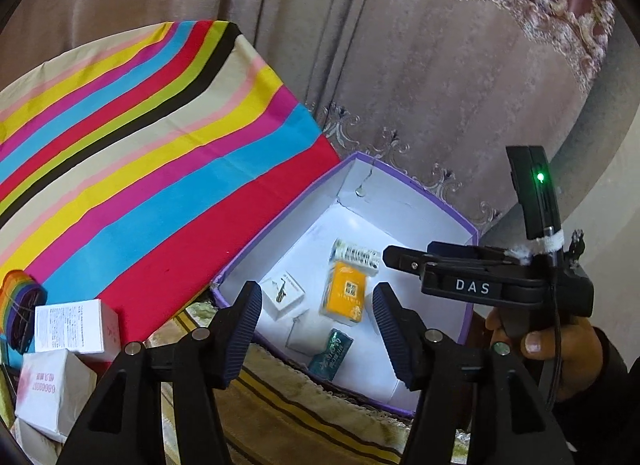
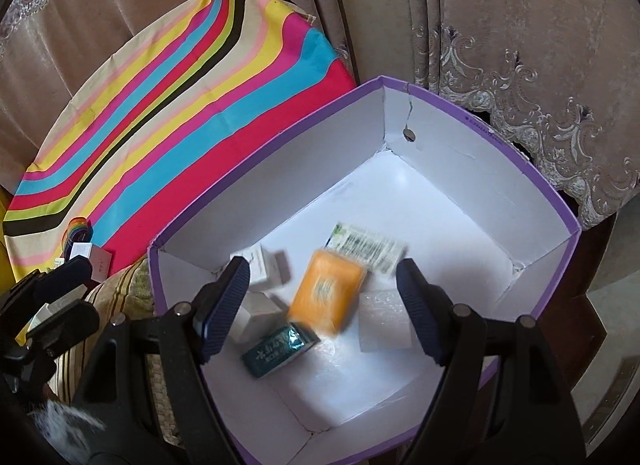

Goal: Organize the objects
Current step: 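Carry the tissue pack and white cube into the purple-rimmed box and open both tools, then withdraw both open tools from the box toward the cloth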

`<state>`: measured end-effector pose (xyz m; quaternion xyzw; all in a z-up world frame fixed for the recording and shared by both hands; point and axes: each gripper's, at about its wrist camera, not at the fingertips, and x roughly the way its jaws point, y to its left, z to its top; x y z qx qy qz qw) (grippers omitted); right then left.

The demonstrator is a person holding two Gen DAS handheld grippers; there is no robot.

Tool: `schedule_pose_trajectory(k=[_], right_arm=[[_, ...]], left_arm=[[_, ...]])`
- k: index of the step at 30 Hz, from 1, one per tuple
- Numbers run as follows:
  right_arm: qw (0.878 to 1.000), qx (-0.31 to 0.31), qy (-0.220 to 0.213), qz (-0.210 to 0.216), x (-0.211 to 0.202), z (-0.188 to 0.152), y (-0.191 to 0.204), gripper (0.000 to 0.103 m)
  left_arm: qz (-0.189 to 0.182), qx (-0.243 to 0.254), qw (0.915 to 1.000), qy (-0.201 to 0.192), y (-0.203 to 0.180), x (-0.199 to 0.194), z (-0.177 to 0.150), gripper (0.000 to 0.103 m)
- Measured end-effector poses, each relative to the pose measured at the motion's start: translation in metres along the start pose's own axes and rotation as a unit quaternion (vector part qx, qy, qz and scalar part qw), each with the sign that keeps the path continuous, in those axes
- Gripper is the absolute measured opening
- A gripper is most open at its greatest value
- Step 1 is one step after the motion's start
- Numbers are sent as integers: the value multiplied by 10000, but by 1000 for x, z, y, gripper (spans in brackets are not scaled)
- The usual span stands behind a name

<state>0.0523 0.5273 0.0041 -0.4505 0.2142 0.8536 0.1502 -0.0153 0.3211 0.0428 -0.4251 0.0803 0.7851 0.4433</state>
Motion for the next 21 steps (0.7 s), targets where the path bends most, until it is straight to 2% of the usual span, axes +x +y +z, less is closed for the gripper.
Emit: schedule_pose_trajectory(k=[11, 21], right_arm=[[9993, -301, -16, 233, -4, 2, 33, 78], [9937, -939, 53, 615, -8, -8, 100, 78]], left_arm=[[207, -636, 9970, -380, 31, -26, -11, 59], [554, -1257, 9864, -900, 70, -71, -34, 59]])
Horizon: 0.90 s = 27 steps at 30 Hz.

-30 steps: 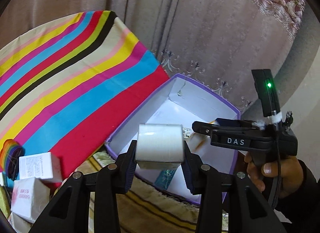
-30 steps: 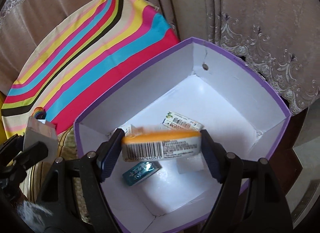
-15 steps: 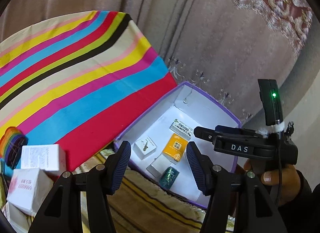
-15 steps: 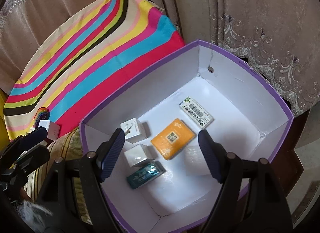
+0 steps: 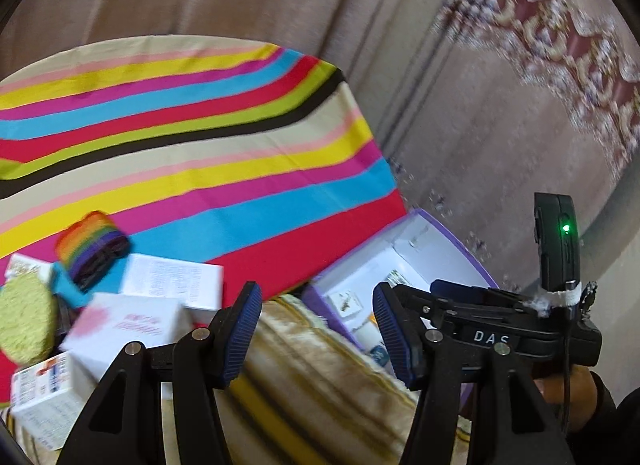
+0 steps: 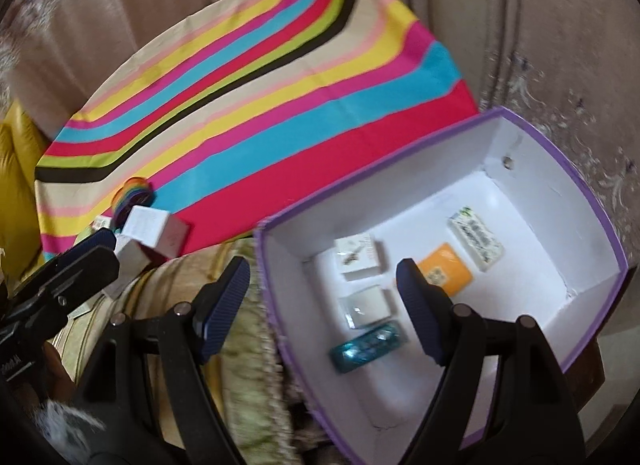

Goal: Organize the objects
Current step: 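Withdraw both open tools from the box toward the cloth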

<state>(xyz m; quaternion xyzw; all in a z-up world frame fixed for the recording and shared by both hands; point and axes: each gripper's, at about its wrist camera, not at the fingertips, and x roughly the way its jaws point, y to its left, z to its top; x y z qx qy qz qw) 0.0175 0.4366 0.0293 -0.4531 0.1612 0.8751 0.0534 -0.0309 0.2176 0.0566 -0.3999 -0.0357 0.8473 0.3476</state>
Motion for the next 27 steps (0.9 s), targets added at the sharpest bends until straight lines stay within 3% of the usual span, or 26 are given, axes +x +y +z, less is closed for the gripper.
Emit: schedule_pose_trajectory(k=[13, 27], right_arm=[[9972, -648, 155, 329, 8, -2, 66, 79], [9859, -1398, 255, 881, 9, -16, 141, 79]], left_arm=[[563, -999, 9918, -566, 73, -73, -29, 59], [1088, -1556, 9785, -807, 117, -113, -56, 60]])
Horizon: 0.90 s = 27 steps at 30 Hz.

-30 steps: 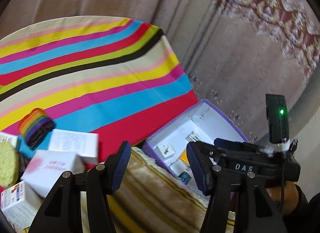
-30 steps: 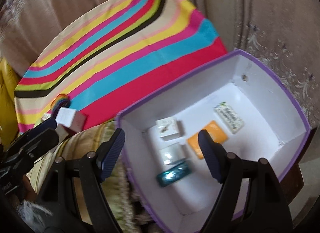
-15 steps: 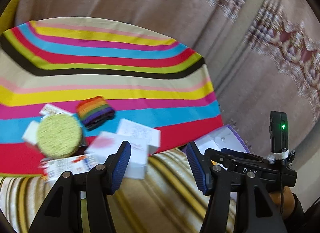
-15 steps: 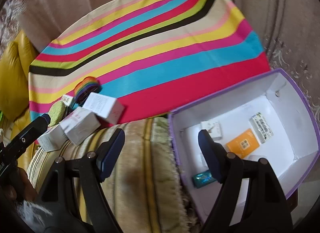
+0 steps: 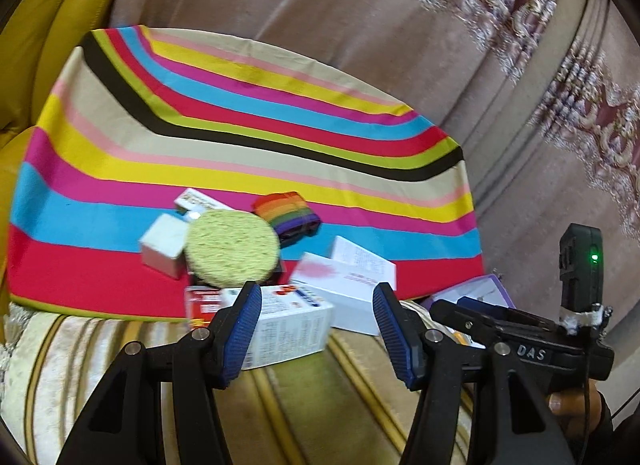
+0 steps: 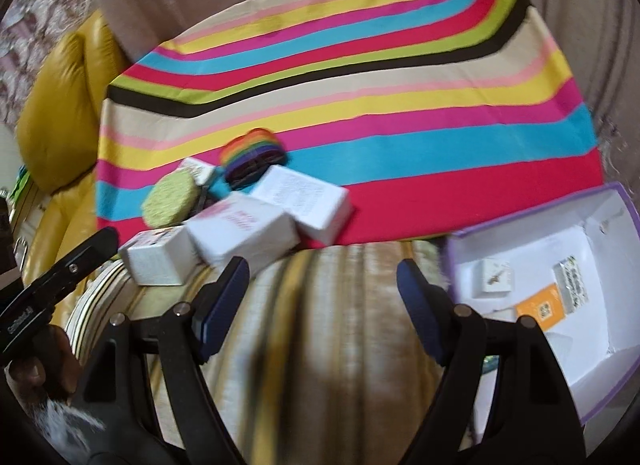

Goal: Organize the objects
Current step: 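Withdraw both open tools from the box toward the cloth, then grasp the green round sponge with the left tool while the right tool grasps the white milk carton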

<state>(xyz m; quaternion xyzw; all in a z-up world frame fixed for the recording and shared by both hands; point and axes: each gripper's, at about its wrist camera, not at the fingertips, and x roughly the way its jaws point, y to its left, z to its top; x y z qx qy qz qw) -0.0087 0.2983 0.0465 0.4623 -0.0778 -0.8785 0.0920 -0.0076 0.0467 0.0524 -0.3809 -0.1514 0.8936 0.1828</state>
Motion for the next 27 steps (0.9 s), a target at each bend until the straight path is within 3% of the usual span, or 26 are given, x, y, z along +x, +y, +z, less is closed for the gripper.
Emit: schedule_pose_trajectory(k=[19, 27], right_arm=[[9921, -898, 255, 842, 20, 0, 100, 81], [9889, -1218, 454, 725, 43, -2, 134, 81]], left_arm=[[467, -556, 9969, -310, 63, -22, 1, 68], [543, -821, 9941, -447, 90, -31, -2, 71]])
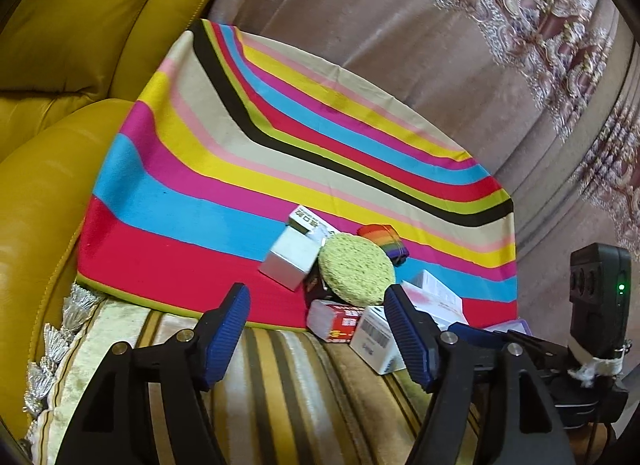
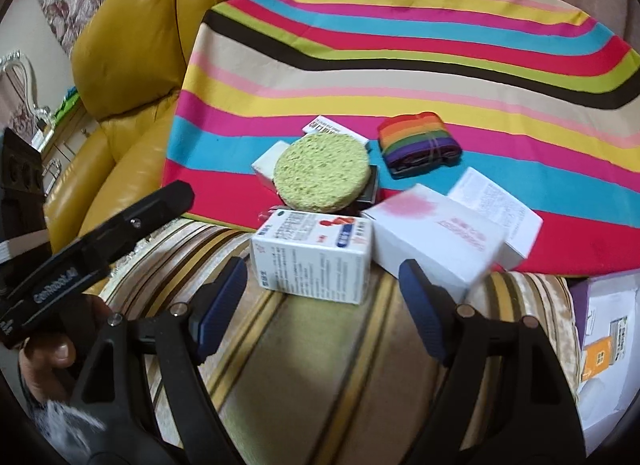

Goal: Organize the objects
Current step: 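Grasp the green round sponge with the left tool while the right tool grasps the white milk carton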

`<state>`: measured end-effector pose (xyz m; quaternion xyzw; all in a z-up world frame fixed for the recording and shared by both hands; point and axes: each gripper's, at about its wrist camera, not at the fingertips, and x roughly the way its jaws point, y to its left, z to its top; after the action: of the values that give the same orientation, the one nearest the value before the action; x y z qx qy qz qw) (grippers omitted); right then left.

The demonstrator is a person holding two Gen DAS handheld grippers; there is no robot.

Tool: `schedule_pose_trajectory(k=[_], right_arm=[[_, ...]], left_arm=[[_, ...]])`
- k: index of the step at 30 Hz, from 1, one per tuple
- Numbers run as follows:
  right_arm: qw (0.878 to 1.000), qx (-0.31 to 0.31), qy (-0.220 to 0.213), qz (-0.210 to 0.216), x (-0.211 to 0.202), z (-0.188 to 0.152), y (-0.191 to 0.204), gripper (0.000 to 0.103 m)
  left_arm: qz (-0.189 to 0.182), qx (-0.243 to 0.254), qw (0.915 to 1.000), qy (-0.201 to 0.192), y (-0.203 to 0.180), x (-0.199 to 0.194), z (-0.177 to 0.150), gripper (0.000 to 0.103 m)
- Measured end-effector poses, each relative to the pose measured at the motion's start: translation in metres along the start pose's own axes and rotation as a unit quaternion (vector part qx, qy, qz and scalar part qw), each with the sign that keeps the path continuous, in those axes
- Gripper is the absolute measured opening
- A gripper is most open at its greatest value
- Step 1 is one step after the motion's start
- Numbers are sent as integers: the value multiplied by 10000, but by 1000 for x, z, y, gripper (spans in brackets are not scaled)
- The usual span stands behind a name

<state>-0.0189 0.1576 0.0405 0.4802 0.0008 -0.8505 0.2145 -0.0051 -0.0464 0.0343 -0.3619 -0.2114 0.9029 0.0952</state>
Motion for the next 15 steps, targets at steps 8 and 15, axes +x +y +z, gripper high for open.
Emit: schedule_pose_trajectory(k=[8, 15], right_arm=[[9994, -71, 196, -292, 21, 11, 10, 81], [9984, -176, 365, -394, 36, 13, 15, 76]], left_arm=[[-25, -113, 9999, -12, 10, 2, 4, 74], [-6, -43, 9999, 126, 11, 10, 7, 75]])
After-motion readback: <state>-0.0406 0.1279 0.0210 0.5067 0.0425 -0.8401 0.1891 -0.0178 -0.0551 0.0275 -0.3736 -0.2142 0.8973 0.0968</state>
